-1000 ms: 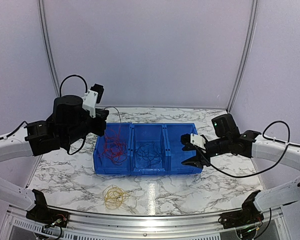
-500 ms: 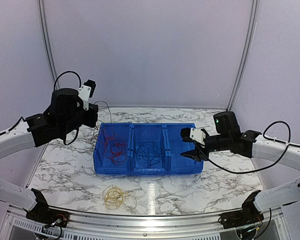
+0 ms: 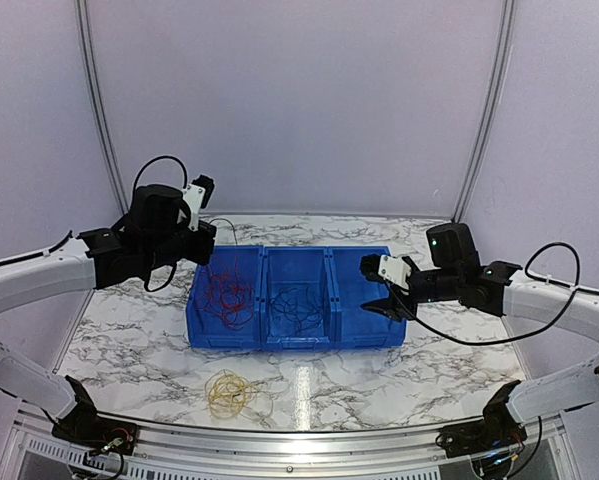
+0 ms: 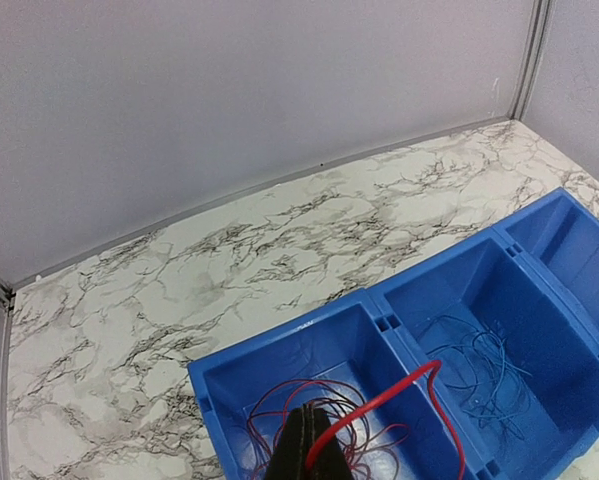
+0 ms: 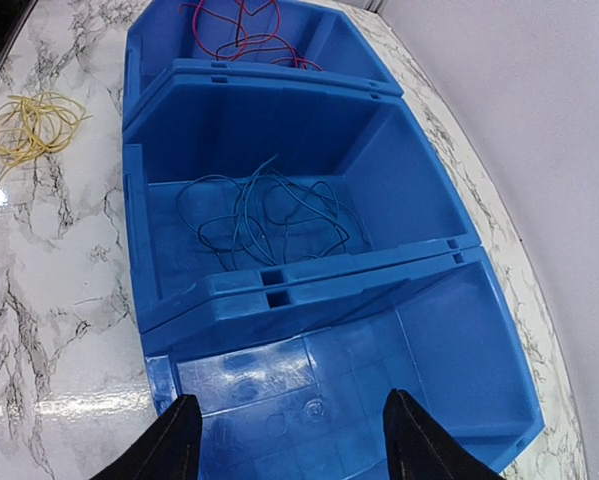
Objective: Untangle the cables
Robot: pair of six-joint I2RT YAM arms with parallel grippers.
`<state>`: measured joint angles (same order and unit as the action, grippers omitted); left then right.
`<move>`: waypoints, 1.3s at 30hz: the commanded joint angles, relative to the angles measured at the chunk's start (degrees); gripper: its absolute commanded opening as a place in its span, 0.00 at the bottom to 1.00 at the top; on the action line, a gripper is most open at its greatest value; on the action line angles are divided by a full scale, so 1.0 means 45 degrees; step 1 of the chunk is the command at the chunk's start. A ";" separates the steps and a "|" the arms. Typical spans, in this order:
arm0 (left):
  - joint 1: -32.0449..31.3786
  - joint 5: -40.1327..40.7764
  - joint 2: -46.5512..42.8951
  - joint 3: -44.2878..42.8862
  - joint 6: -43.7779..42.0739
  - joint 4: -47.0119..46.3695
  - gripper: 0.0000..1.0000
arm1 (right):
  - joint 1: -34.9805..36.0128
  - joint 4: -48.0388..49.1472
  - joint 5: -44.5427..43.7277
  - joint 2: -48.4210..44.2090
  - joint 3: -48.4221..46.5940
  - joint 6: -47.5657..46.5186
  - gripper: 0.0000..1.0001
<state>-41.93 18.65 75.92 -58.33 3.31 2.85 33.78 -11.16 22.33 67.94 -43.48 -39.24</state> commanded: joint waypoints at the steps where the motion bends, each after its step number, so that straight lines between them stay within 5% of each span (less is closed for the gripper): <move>1: 0.0126 -0.0516 0.0388 -0.0267 0.0493 -0.1179 0.00 | -0.0130 0.0280 -0.0231 -0.0020 0.0047 -0.0107 0.63; 8: 0.0217 -0.1560 0.1349 -0.0495 0.1181 -0.1734 0.00 | -0.0135 0.0277 -0.0316 -0.0062 0.0059 -0.0132 0.62; 23: 0.0217 0.1340 -0.2514 -0.0679 0.0181 -0.1496 0.00 | -0.0126 0.0263 -0.0337 -0.0220 0.0082 -0.0206 0.63; 32: 0.0217 0.0028 -0.2866 -0.0372 0.0999 -0.2008 0.00 | -0.0124 0.0252 -0.0407 -0.0231 0.0102 -0.0225 0.62; 39: 0.0209 0.1840 -0.3140 -0.0489 0.0021 -0.1946 0.00 | -0.0143 0.0272 -0.0518 -0.0391 0.0140 -0.0225 0.62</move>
<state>-41.23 21.61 63.02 -60.14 6.39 -4.14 33.78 -10.94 21.10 67.57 -43.18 -39.72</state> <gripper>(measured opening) 0.014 0.624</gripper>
